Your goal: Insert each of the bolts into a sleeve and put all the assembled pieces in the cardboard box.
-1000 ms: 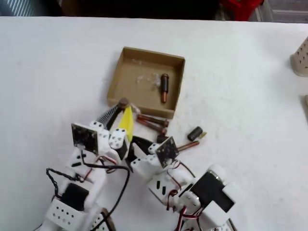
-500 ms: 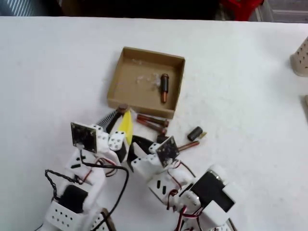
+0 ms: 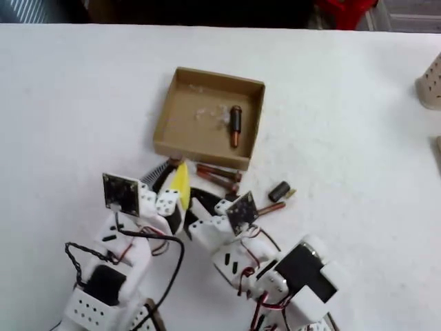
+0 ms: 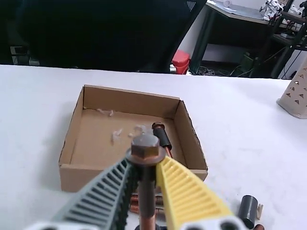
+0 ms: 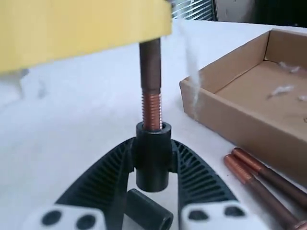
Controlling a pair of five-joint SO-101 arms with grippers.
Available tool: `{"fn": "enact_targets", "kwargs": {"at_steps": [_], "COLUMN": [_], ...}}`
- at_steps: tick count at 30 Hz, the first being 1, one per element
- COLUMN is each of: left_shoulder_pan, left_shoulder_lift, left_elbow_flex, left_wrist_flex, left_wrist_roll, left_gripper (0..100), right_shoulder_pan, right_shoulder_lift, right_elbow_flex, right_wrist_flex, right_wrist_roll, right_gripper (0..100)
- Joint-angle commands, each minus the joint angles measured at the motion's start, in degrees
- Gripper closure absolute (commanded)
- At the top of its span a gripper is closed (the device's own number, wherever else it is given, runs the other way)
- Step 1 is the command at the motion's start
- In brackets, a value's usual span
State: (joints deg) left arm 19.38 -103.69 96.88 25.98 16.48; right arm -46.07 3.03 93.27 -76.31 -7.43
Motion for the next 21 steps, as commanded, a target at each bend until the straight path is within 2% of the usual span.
{"fn": "enact_targets", "kwargs": {"at_steps": [1, 7, 13, 21], "left_shoulder_pan": [0.7, 0.7, 0.4, 0.7], "left_shoulder_lift": [-1.3, -1.3, -1.3, -1.2], "left_elbow_flex": [-0.5, 0.1, 0.0, 0.1], "left_wrist_flex": [0.0, 0.4, 4.3, 10.4], "left_wrist_roll": [1.6, 1.7, 1.5, 1.4], "left_gripper": [98, 98, 98, 98], "right_shoulder_pan": [1.3, 1.4, 1.5, 2.1], "right_shoulder_lift": [-0.1, -0.3, -0.6, -0.1], "right_elbow_flex": [-1.4, -1.4, -1.1, 1.7], "right_wrist_flex": [-0.1, -0.1, -0.3, -9.7], "right_wrist_roll": [0.9, 0.9, 1.2, 1.2], "right_gripper": [98.2, 98.2, 98.2, 98.2]}}
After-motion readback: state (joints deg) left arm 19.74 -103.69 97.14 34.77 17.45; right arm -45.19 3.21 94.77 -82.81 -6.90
